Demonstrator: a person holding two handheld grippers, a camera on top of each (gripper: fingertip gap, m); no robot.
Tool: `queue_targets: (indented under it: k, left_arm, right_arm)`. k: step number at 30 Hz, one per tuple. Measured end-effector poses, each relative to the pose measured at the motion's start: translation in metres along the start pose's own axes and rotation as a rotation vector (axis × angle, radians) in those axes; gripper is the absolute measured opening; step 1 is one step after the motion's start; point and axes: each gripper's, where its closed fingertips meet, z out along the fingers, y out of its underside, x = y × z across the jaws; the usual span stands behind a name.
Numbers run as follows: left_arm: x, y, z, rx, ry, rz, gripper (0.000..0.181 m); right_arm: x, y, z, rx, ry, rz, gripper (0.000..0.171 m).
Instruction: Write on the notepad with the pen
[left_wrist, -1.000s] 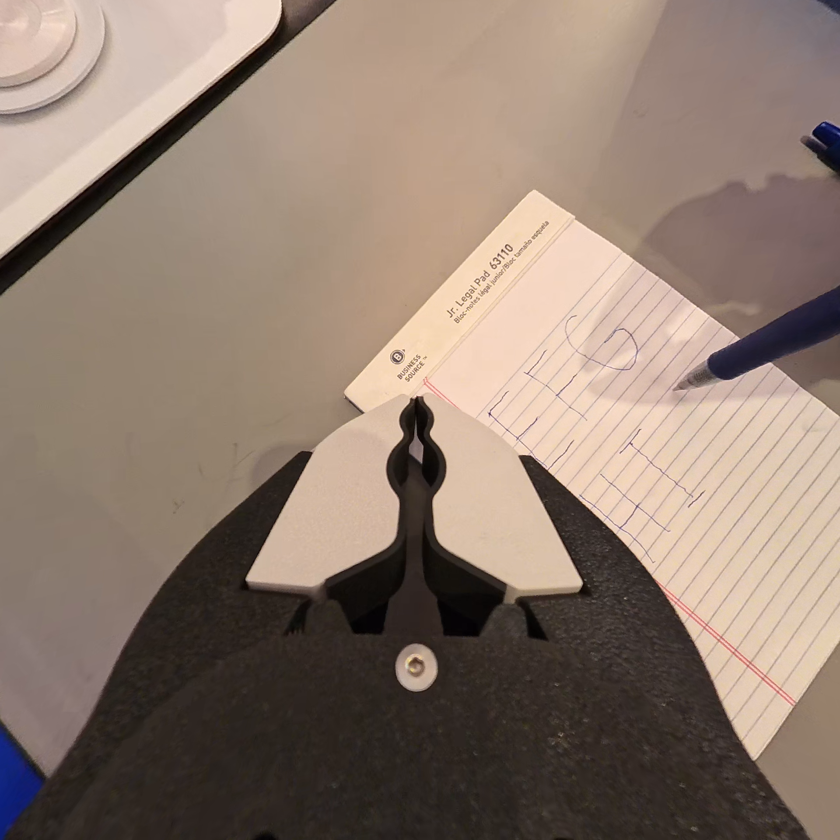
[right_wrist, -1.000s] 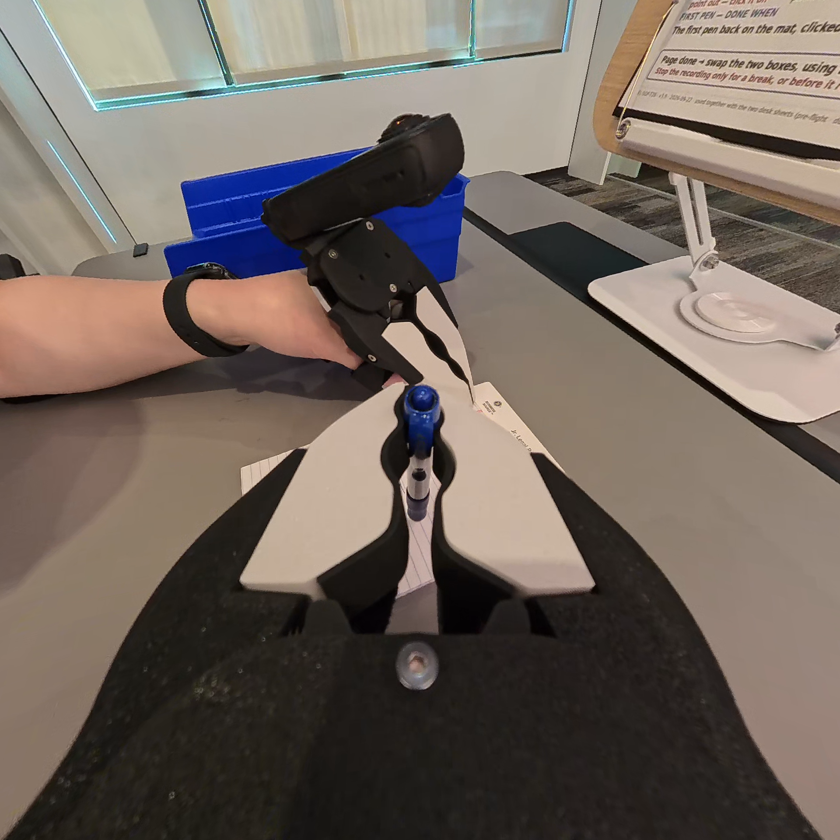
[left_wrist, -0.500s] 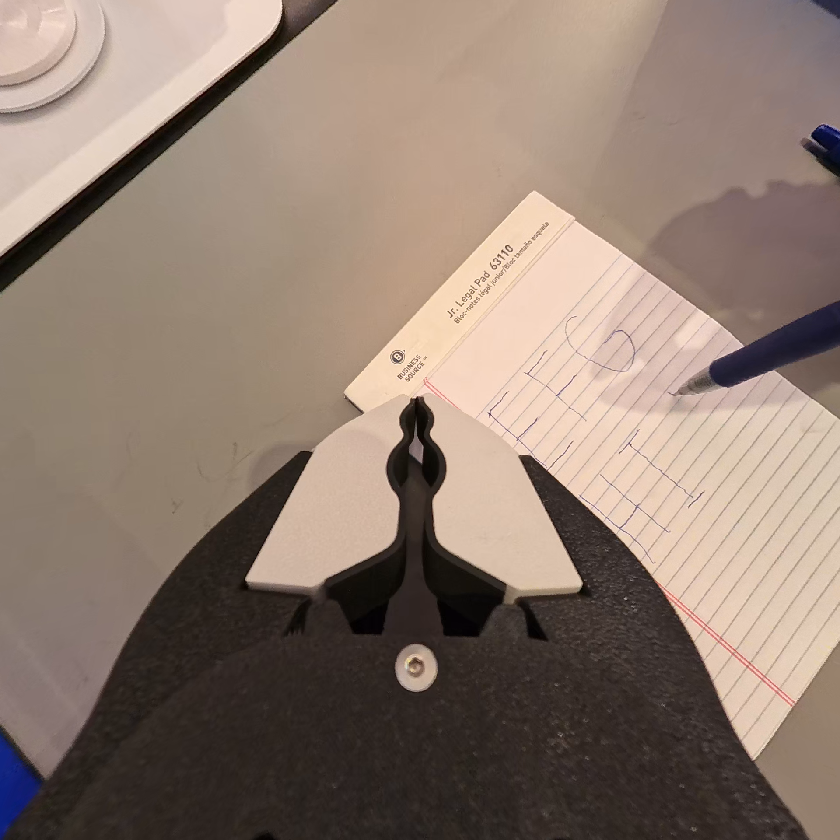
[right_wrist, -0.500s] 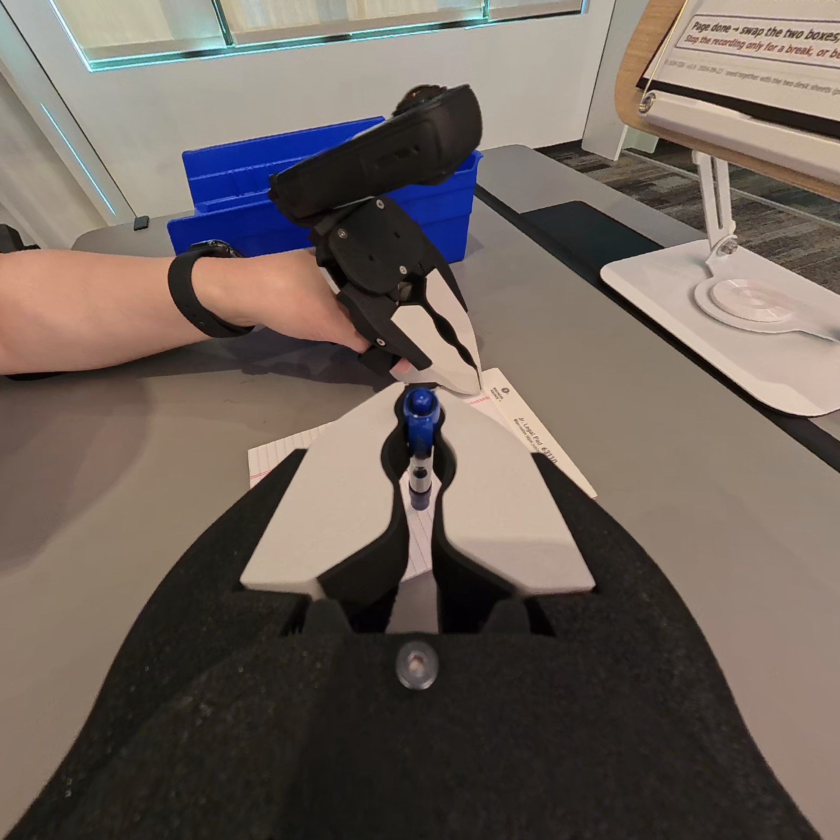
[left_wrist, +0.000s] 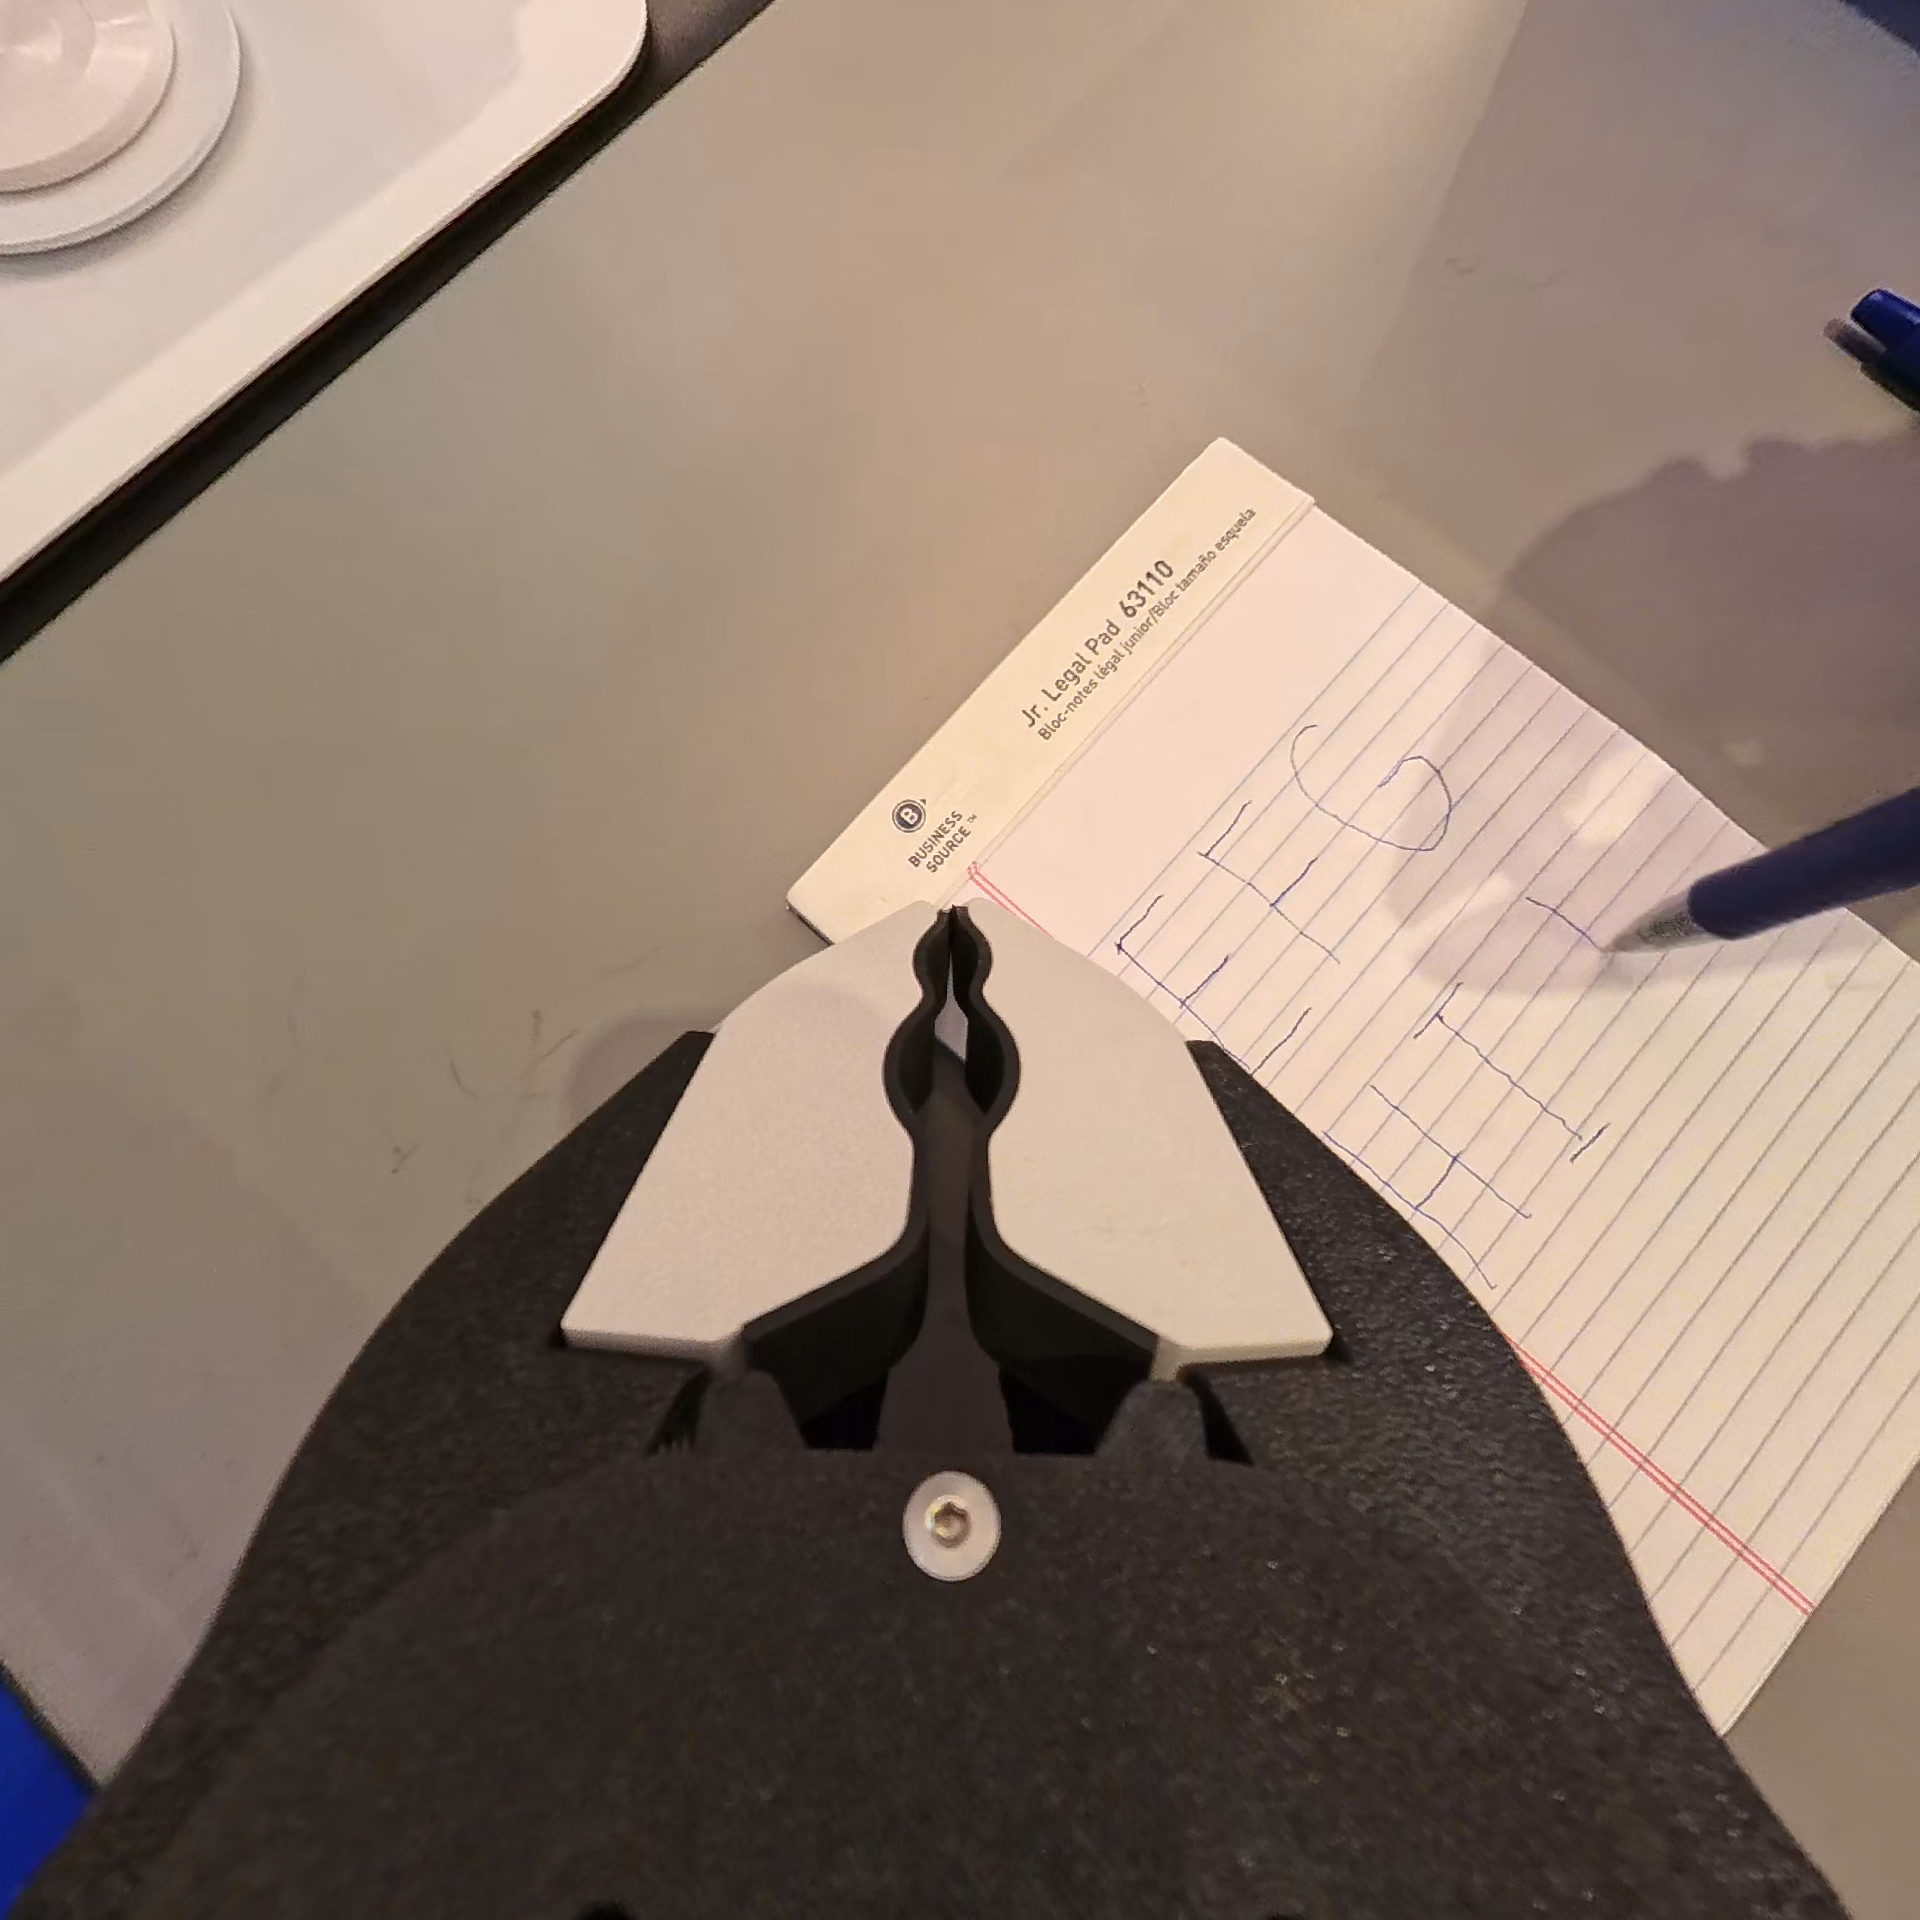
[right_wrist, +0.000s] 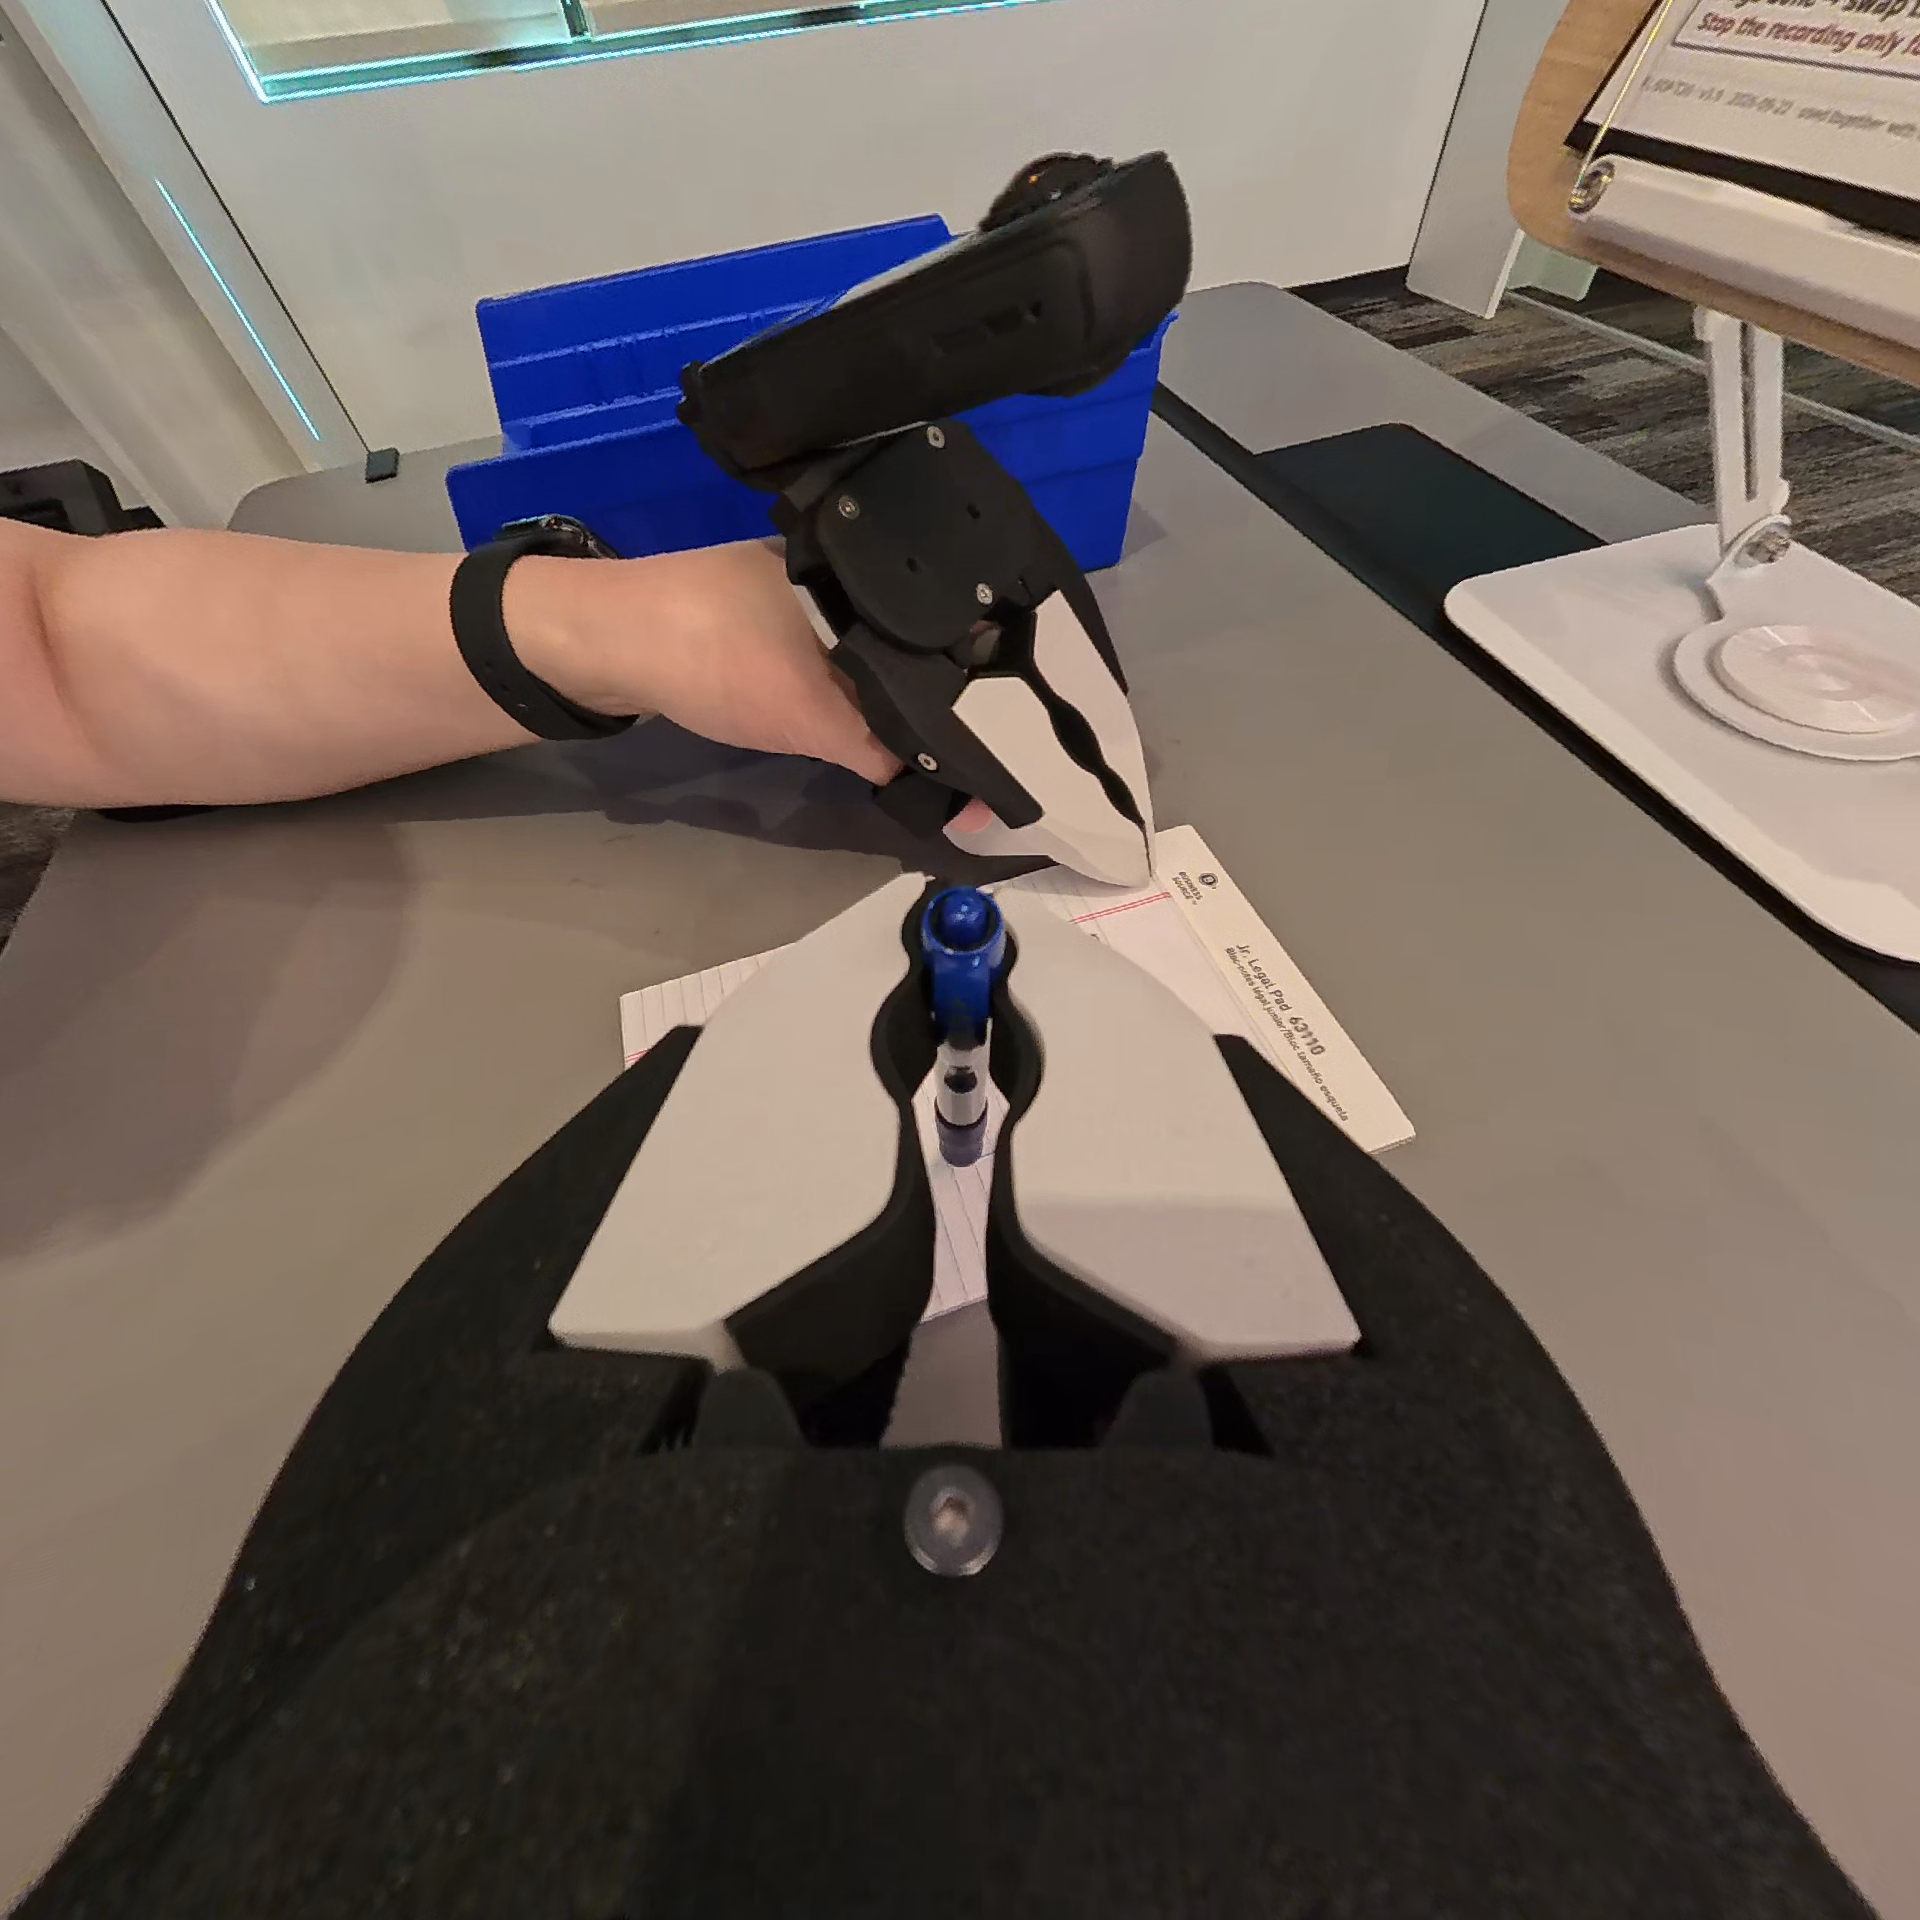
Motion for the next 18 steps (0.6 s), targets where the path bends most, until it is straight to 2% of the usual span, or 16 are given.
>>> queue_targets:
  k: [18]
  left_arm:
    - [0.000,0.000,0.000,-0.001,-0.003,0.001,0.000]
  right_arm:
    - [-0.015,-0.002,0.005,0.030,-0.093,0.015,0.005]
